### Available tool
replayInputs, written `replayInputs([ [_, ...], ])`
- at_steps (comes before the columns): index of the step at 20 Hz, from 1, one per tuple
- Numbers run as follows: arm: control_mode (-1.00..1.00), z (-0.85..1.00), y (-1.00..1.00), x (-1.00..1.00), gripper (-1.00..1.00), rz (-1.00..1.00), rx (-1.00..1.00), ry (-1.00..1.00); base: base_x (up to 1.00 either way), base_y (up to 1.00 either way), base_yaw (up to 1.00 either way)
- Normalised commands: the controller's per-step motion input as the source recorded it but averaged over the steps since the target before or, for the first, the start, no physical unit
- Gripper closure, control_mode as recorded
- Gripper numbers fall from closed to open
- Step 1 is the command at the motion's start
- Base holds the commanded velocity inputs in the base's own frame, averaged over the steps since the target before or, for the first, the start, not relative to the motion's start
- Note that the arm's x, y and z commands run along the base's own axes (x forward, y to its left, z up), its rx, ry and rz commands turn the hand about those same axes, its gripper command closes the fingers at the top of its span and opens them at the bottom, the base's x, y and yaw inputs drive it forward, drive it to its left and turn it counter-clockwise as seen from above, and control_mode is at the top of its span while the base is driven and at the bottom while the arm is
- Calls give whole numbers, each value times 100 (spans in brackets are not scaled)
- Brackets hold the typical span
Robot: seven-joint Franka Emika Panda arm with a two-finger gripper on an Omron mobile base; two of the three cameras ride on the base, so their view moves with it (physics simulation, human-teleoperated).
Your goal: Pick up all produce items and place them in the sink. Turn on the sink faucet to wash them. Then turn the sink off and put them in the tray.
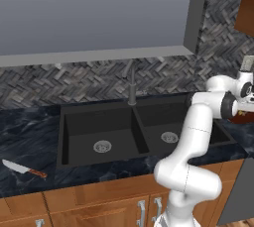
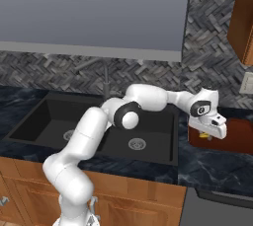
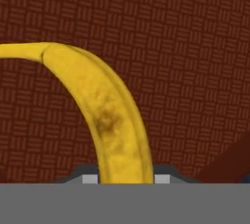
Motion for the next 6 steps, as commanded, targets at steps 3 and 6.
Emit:
replayInputs([
  [3, -100, -23, 0, 0, -100, -2, 0, 0, 0, 0, 0],
  [6, -100, -3, 0, 0, -100, -3, 0, 0, 0, 0, 0],
])
